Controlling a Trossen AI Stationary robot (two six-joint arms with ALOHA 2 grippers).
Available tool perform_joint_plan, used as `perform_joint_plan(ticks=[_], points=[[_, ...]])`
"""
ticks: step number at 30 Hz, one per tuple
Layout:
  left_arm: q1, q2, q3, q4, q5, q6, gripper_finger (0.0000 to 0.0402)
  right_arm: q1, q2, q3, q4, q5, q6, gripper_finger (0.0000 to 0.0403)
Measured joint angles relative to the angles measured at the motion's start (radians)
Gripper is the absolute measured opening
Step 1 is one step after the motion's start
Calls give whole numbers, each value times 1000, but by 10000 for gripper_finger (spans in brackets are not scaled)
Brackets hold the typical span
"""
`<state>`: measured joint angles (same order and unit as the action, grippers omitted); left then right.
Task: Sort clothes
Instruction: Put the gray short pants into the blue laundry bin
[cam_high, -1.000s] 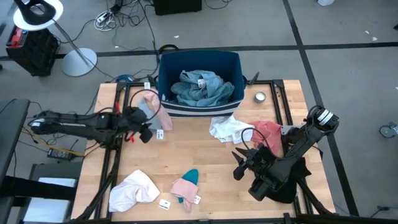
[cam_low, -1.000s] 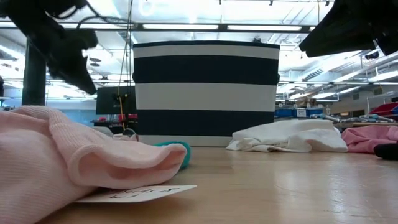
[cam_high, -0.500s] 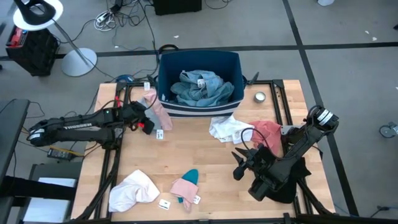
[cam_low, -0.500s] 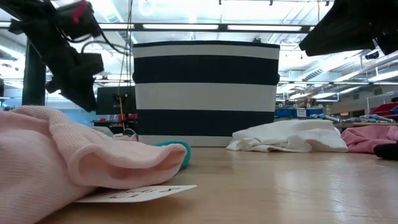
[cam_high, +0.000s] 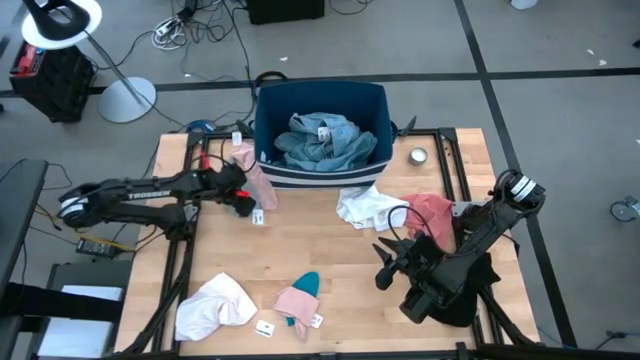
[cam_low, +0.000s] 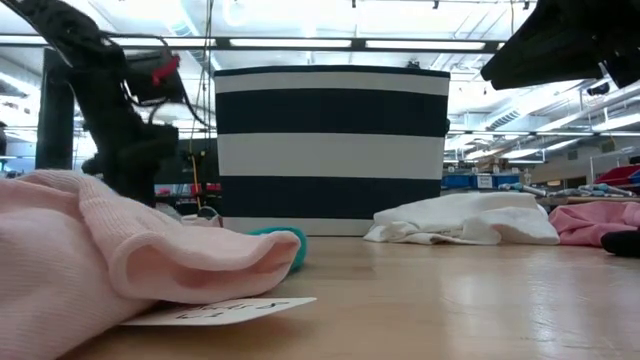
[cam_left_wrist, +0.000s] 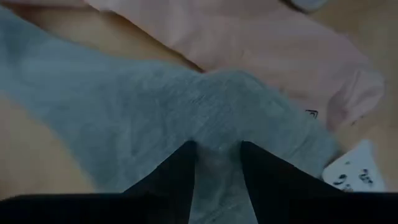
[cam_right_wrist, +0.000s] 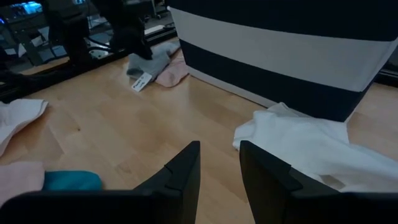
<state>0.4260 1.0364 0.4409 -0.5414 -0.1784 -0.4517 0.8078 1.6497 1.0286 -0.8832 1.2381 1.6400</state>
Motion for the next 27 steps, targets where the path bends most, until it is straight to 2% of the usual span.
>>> perform_joint_plan(ticks=[3,6,8,17,27], points=[[0,18,-42,34,22,-2,109,0,0,0,0,0,0,114],[-7,9,-66,66,40,-8,39,0,0,0,1,0,-1,114],[-20,-9,-69,60,47,-27,15,0,0,0,0,-1,-1,114],[-160,-154,49,-68,39,-103,3,-5,0,0,-1,-5,-2,114],[-345,-256,310,-348,-153,-178,1,-5,0,0,-1,-9,-3,114]])
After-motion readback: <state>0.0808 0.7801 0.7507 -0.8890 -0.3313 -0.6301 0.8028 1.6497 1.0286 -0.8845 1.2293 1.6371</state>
